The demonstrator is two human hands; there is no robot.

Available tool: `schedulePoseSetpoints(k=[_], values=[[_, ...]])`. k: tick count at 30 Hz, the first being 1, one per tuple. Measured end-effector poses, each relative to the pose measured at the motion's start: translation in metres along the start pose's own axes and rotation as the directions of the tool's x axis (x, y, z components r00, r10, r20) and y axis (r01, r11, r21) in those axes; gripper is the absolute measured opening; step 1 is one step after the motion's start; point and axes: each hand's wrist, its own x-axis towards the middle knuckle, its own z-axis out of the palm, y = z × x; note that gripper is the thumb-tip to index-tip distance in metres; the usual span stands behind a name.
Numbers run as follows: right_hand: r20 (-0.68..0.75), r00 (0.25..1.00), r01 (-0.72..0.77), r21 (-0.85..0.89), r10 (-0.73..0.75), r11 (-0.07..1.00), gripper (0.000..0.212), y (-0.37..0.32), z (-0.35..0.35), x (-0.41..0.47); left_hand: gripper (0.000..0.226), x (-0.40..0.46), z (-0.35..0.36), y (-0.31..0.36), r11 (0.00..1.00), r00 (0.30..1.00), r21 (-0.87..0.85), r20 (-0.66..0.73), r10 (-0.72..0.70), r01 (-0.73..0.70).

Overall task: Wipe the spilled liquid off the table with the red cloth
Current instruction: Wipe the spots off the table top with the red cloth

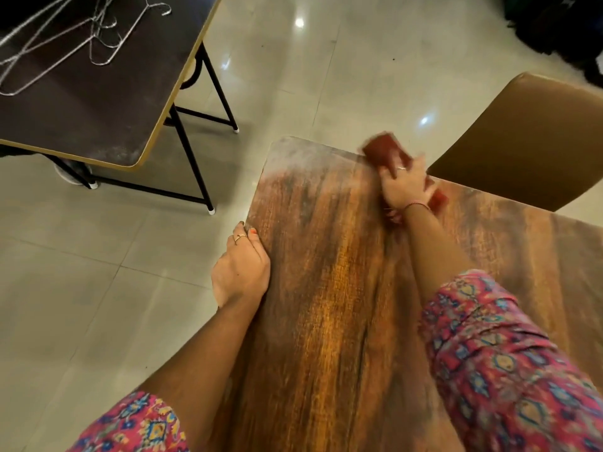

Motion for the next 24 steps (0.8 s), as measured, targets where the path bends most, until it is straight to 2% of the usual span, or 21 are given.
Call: schedulePoseSetpoints(k=[2,4,9,12,16,18,20,24], values=[[0.013,0.966,-0.259,0.015,0.259,0.966,0.057,0.052,-0.016,0.009,0.051,0.001,0.000,0.001,1.000,1.000,0.008,-0.011,0.002,-0.002],[0.006,0.915,-0.404,0.047,0.404,0.914,0.058,0.078,-0.019,0.007,0.052,0.001,0.000,0.002,1.000,1.000,0.010,-0.013,-0.004,0.004],[-0.040,0.888,-0.454,0.075,0.458,0.888,0.059,0.052,-0.008,0.002,0.050,0.000,0.000,0.003,1.000,1.000,0.008,-0.013,-0.006,0.006],[-0.065,0.947,-0.314,0.013,0.314,0.949,0.059,0.012,0.003,-0.005,0.050,0.001,0.000,0.002,1.000,1.000,0.006,-0.010,-0.006,0.007],[-0.018,1.000,0.009,-0.018,-0.010,1.000,0.059,-0.081,0.031,-0.023,0.052,-0.001,-0.003,0.003,1.000,1.000,0.016,0.012,-0.002,0.002],[0.014,0.987,0.159,-0.019,-0.159,0.987,0.058,-0.130,0.047,-0.036,0.053,-0.002,-0.003,0.002,1.000,1.000,0.014,0.021,0.002,-0.002],[0.020,0.971,0.240,-0.011,-0.239,0.971,0.058,-0.158,0.056,-0.043,0.053,-0.002,-0.003,0.003,1.000,1.000,0.020,0.023,0.002,-0.003],[0.048,0.931,0.365,-0.042,-0.363,0.930,0.057,-0.152,0.051,-0.048,0.052,-0.002,-0.003,0.003,1.000,1.000,-0.002,0.025,0.008,-0.008]])
